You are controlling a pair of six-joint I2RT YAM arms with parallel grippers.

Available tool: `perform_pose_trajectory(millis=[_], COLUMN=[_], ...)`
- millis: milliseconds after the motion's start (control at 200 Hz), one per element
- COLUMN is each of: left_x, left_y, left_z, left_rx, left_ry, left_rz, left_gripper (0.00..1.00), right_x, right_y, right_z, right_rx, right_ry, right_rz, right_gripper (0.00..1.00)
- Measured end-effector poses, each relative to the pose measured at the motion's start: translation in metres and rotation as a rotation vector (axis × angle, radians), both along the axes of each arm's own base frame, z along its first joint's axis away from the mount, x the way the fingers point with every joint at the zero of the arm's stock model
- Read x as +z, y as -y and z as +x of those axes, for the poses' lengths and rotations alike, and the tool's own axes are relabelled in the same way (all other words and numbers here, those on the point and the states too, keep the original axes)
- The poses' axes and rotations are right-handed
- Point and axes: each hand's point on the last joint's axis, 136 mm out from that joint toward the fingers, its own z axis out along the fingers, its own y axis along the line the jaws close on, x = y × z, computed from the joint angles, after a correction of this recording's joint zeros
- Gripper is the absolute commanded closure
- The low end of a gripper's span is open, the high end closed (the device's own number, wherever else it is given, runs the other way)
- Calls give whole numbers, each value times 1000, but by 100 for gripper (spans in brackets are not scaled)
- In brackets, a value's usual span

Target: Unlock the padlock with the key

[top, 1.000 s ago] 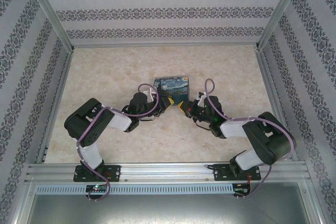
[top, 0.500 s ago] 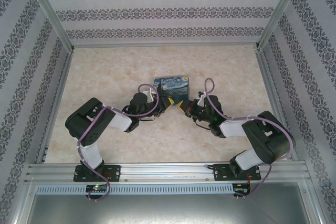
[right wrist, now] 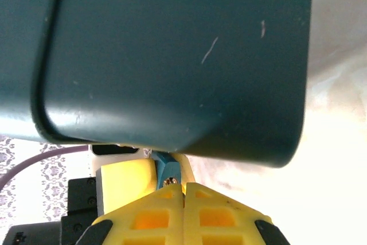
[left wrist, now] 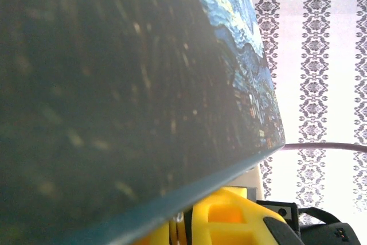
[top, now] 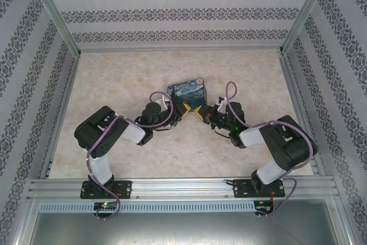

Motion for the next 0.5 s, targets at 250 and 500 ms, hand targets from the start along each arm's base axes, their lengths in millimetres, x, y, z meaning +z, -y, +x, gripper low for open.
perform_pose_trajectory(millis=[250, 500], left_x=[9, 10], left_y=[1, -1], left_z=[6, 10], left_rx=[32, 62], left_ry=[8, 5], left_rz=[-49, -60], left_gripper=[100, 100], right_x=[9, 10], right_y=[0, -5], right_z=[12, 15], right_rx=[27, 26], right_ry=[19, 19], right_rz=[29, 40], right_gripper=[100, 100])
